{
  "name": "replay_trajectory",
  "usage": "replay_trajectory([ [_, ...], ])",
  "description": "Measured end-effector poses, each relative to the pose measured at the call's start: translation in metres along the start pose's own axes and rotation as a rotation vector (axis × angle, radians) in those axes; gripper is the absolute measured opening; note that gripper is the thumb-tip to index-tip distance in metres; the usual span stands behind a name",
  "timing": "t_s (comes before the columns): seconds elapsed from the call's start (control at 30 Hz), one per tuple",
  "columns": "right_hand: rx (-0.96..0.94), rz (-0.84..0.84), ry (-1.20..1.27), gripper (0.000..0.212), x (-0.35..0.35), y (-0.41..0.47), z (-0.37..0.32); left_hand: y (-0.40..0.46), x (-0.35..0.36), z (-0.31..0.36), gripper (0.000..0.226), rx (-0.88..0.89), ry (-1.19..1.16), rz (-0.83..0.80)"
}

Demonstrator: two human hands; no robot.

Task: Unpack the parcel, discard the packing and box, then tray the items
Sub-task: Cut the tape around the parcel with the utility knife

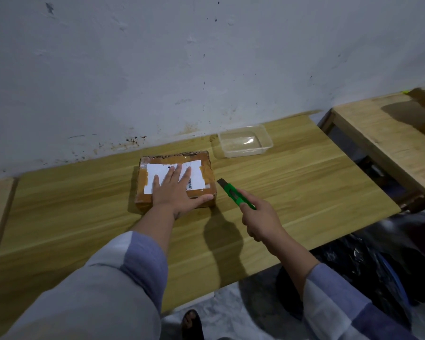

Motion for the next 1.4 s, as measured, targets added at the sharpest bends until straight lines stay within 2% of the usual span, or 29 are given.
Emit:
replay_trajectory([
  [0.27,-0.109,0.004,-0.006,0.043,0.013,0.014,-0.014,-0.019,0.001,-0.007,0.109,0.008,-0.046,0.014],
  [0.47,-0.118,-0.003,-0.027,0.044,0.022,0.023,-0.017,-0.023,-0.009,-0.014,0.073,-0.07,-0.168,0.132],
  [0.57,-0.113,-0.003,-0.019,0.044,0.022,0.029,-0.018,-0.017,-0.02,-0.012,0.064,-0.068,-0.15,0.207],
  [0.73,-0.113,-0.001,-0.008,0.044,0.026,0.039,-0.019,0.004,-0.03,-0.006,0.062,-0.019,-0.082,0.185],
  [1.0,-0.134,0.004,0.031,0.044,0.03,0.053,-0.024,0.022,-0.037,-0.006,0.055,0.026,0.039,0.255],
  [1.4,-0.155,0.02,-0.015,0.044,0.036,0.058,-0.033,0.015,-0.035,-0.007,0.049,0.017,-0.053,0.315],
])
Point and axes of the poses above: each hand's wrist, its own y-axis towards the middle knuckle, its own x-axis out of the palm, z = x × y, the point moved 10 cm from there along y, towards the middle knuckle, and after that the axes turned 3 degrees about -y, right-handed, at the moved point
